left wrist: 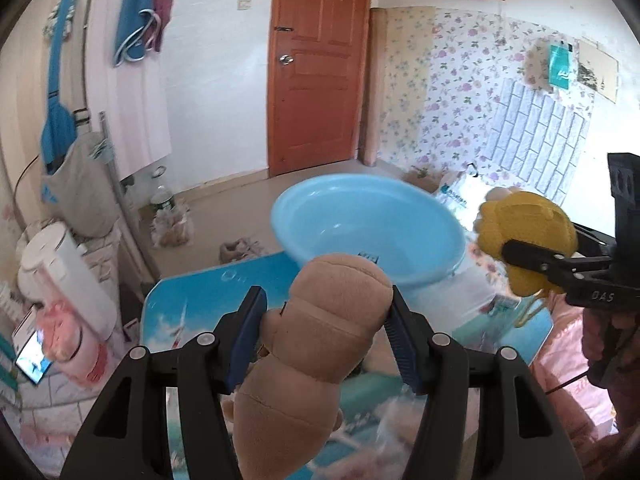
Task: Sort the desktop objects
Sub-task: 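Carry yellow knit hat to basin with right tool while left tool holds plush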
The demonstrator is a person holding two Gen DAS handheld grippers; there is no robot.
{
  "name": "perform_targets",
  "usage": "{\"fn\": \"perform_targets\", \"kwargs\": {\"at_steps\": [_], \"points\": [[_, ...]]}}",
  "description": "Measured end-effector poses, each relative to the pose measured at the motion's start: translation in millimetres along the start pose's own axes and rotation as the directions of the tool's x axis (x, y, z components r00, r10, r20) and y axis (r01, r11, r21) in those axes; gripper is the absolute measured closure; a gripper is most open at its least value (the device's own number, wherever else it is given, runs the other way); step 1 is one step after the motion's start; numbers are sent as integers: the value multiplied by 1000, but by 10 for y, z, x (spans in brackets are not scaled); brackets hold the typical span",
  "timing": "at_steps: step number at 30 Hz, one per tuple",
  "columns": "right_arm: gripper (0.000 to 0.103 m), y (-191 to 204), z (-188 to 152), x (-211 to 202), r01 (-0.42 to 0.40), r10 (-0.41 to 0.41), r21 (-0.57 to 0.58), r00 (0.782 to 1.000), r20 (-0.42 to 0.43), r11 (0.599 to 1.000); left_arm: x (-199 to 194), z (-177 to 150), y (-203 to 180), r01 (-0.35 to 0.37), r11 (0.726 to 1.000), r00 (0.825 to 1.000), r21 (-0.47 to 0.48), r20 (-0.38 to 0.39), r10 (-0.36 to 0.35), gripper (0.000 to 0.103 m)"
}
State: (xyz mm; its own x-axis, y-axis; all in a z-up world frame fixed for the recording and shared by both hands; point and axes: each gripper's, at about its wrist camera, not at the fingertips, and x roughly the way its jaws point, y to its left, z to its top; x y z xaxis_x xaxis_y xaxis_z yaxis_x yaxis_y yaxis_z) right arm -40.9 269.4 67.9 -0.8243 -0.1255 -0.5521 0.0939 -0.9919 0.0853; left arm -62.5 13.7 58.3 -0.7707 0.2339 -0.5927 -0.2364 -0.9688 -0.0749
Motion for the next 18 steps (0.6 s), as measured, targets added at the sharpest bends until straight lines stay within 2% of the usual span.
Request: {"fn": "perform_targets", "kwargs": {"at_steps": [10,18], "points": [[29,-131,273,367,4,-4,12,1000,5,1000,520,421,-156,57,998,998,13,3,-57,45],[29,-240,375,688,-2,2,69,1000,11,998,962,398,-237,67,997,996,41,-54,-64,42]]}}
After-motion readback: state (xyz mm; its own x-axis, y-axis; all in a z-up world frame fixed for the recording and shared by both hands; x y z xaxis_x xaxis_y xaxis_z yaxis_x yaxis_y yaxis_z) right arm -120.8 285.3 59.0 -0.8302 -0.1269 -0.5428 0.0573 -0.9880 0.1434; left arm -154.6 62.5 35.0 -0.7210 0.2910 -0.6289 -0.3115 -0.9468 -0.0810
